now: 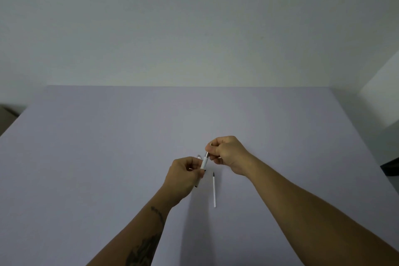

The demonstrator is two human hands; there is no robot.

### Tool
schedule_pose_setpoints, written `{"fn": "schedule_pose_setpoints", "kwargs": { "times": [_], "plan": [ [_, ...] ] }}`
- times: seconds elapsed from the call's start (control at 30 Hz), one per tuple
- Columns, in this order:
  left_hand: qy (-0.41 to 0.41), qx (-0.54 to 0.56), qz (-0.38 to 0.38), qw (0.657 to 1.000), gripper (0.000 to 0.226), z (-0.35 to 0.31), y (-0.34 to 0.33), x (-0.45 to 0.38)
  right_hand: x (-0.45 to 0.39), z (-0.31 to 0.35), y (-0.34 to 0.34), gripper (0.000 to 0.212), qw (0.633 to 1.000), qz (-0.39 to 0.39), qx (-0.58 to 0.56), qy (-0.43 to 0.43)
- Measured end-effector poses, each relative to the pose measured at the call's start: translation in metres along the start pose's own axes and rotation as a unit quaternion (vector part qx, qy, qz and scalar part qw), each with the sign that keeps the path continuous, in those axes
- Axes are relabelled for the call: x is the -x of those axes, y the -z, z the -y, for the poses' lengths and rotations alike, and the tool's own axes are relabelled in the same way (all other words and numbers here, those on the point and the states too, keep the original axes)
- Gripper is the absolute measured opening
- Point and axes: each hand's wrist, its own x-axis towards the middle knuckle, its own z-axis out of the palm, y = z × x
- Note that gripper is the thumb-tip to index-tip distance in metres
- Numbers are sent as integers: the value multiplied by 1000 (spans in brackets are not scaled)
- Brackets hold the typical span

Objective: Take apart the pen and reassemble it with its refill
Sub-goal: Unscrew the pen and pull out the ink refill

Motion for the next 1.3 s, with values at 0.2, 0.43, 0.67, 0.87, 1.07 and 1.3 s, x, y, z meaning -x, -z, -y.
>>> {"fn": "schedule_pose_setpoints", "kwargs": {
  "times": [0.2,0.43,0.67,0.87,1.07,1.3],
  "plan": [
    [0,-4,17,1000,21,-2,-6,7,13,-7,9,19,994,44,-90,-39],
    [-9,-1,-6,1000,24,-6,-1,12,19,-11,4,18,996,-8,-84,-28],
    [30,112,71,991,28,0,17,24,33,-2,-10,17,999,29,-36,8],
    [39,159,76,984,26,13,45,26,35,1,-42,12,999,9,-44,28],
    [38,158,102,981,26,24,88,24,44,11,-73,21,995,36,-88,3],
    [1,129,117,985,27,34,123,21,46,16,-110,11,998,-30,-53,7]
  ]
}}
